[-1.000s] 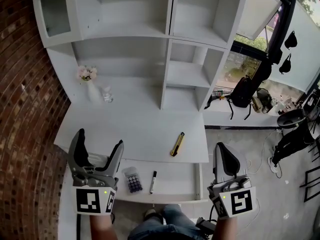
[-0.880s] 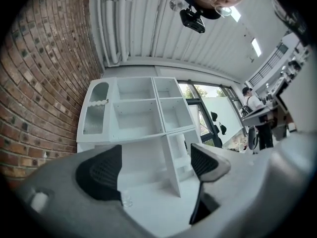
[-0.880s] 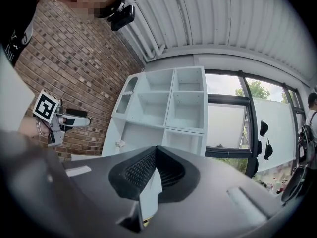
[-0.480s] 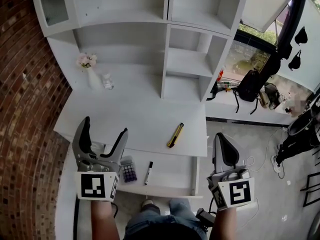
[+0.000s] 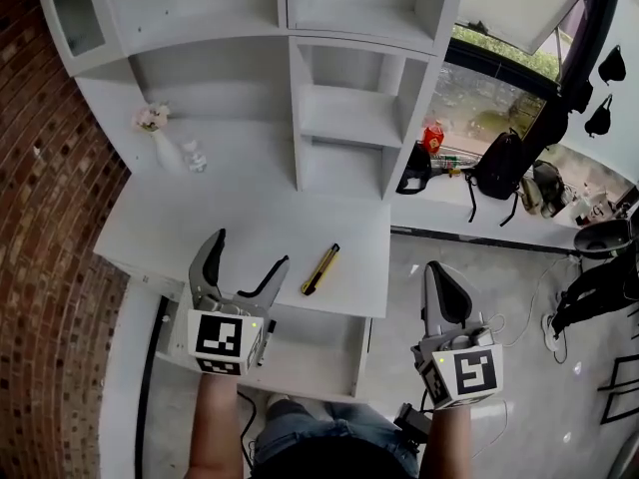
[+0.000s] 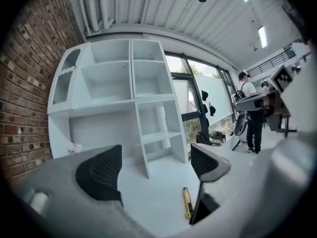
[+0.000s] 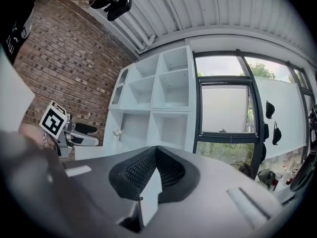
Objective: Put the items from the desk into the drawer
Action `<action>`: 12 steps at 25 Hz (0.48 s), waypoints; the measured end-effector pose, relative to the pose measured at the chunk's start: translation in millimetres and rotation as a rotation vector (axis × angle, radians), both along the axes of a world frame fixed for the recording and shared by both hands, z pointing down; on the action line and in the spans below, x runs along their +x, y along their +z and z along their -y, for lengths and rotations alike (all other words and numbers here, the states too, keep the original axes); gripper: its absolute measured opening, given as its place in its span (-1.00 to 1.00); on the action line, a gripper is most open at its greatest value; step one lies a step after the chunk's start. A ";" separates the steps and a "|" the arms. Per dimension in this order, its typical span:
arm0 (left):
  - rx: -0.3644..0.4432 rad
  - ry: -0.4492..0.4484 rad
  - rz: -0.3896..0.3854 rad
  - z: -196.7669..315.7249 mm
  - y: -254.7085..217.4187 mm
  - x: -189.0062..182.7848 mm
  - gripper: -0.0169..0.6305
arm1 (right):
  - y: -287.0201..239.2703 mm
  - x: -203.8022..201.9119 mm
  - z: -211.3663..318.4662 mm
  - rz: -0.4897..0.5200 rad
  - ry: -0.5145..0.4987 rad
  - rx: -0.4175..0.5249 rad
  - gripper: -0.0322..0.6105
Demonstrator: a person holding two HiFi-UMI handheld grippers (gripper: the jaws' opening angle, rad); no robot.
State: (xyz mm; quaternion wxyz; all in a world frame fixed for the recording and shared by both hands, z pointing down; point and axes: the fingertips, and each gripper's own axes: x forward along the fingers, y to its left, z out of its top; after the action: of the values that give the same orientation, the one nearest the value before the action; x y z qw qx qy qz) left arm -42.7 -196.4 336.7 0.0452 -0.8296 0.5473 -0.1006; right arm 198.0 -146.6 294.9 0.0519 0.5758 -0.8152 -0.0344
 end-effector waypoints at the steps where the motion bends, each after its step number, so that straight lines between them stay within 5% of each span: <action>1: -0.027 0.006 0.011 5.7 10.7 9.3 0.41 | 3.7 9.4 3.4 0.004 0.002 -0.009 -0.87; 12: -0.396 0.094 0.088 53.3 163.3 87.5 0.41 | 75.8 73.8 38.6 0.045 0.003 -0.145 -0.87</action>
State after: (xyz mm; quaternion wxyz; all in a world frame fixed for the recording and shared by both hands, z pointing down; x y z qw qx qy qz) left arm 44.8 -249.7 500.1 -0.0903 -0.8417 0.4751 -0.2403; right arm 271.7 -185.3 370.7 0.0751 0.5725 -0.8156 0.0379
